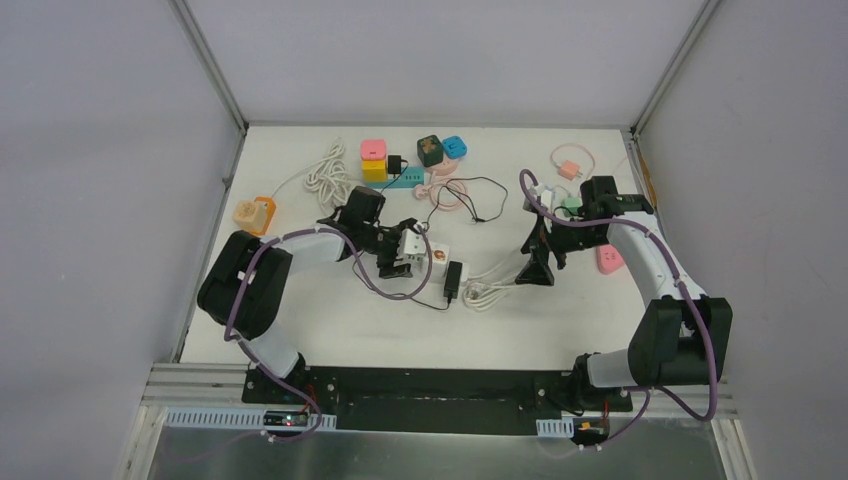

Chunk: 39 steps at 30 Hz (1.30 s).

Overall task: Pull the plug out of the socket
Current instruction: Remove the plug from the socket.

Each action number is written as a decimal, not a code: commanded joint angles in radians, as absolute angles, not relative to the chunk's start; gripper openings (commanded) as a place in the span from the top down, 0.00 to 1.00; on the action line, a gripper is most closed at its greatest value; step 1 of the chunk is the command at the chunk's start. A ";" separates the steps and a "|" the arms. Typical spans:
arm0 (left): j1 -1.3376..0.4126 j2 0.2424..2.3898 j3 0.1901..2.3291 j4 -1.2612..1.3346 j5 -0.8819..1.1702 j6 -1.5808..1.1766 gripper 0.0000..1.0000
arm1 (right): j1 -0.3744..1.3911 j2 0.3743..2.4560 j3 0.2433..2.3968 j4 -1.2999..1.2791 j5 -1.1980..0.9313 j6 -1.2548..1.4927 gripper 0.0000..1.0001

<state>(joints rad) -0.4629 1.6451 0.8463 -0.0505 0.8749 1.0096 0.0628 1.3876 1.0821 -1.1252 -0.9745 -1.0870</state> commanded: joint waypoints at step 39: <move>-0.763 1.728 0.834 0.325 0.609 0.599 1.00 | 0.062 1.361 1.081 -0.987 -0.891 -0.897 0.00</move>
<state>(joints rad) -0.7124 1.7351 0.8471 0.1562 0.6941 0.8017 0.0628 1.3876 1.0821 -1.0744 -0.9314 -0.9939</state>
